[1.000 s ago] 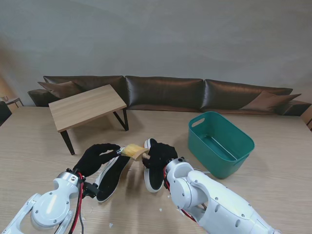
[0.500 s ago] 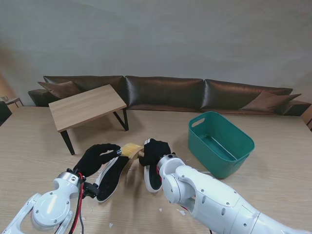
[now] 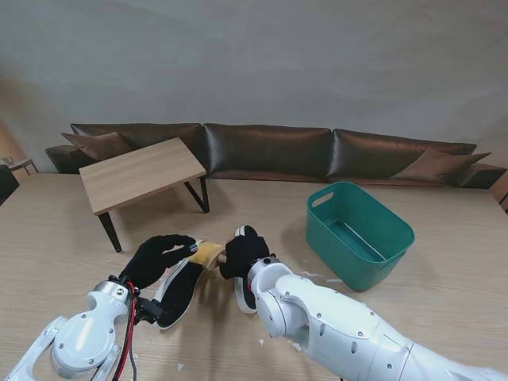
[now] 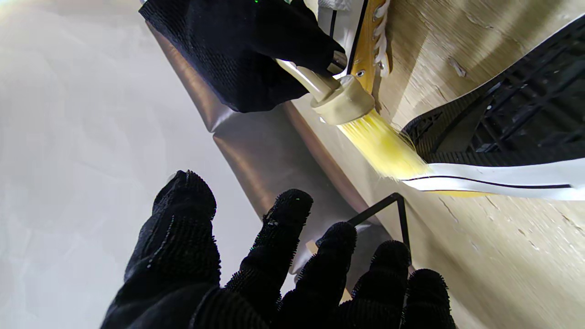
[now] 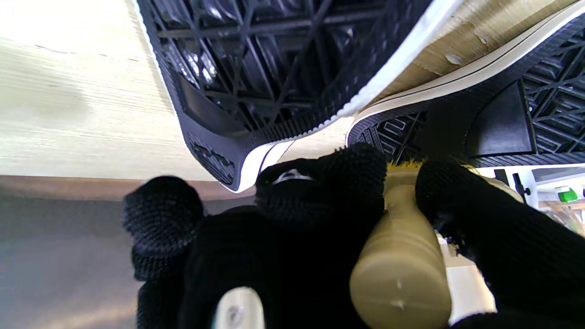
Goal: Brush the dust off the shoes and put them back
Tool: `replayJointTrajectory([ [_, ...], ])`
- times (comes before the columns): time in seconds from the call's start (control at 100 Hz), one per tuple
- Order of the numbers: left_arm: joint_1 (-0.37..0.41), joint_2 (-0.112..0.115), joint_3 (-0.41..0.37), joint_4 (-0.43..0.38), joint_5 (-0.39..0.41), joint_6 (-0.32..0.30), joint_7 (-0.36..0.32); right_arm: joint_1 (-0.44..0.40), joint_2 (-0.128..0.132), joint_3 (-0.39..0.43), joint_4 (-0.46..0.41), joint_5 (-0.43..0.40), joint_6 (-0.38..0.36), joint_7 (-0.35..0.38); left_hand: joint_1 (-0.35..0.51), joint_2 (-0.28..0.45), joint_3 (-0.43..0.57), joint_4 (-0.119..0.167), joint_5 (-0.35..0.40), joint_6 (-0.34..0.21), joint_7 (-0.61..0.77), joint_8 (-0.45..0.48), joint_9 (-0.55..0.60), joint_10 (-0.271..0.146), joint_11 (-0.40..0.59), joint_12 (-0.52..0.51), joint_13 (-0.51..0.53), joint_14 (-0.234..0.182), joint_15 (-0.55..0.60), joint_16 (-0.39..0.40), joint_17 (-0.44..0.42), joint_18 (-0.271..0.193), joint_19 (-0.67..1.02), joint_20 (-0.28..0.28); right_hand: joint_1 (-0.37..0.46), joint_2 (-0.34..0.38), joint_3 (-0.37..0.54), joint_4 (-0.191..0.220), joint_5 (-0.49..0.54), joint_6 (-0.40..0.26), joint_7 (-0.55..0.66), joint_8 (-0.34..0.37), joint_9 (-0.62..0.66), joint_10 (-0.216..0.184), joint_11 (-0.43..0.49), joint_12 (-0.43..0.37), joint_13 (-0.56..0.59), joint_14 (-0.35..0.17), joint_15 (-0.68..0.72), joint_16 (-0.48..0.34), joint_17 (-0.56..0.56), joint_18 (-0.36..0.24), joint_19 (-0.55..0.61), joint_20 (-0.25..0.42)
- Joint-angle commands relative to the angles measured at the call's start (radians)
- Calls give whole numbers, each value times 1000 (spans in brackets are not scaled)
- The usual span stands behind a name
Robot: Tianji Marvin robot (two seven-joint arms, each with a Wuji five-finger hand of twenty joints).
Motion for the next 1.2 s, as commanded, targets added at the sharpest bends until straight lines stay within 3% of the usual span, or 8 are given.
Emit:
replayJointTrajectory([
  [0.0, 6, -4, -2, -9, 0, 7, -22, -7, -5, -6, 2, -2, -9, 17, 26, 43, -19, 31, 7, 1, -4, 1, 10, 4, -2, 8, -55, 8, -5, 8, -22, -23, -25, 2, 36, 100, 69, 6, 106, 40, 25, 7, 73, 38, 8, -5, -13, -143, 17, -9, 327, -15, 37, -12],
  [0.66, 1, -6, 9, -10, -1, 35, -19, -113, 30, 38, -94, -32, -77, 1, 26, 43, -19, 31, 10, 1, -3, 2, 14, 5, 0, 8, -54, 8, -5, 9, -21, -22, -25, 2, 37, 105, 62, 8, 104, 33, 17, 12, 73, 31, 3, -5, -13, -153, 14, -10, 327, -24, 36, -15],
  [1.19, -1, -8, 10, -4, -5, 20, -10, -213, 73, 71, -169, -76, -160, 12, 27, 43, -19, 31, 6, 4, -4, 1, 12, 7, -1, 8, -55, 9, -5, 9, -21, -22, -25, 2, 36, 109, 58, 8, 104, 30, 15, 14, 72, 30, 0, -5, -13, -157, 14, -10, 327, -28, 35, -16],
])
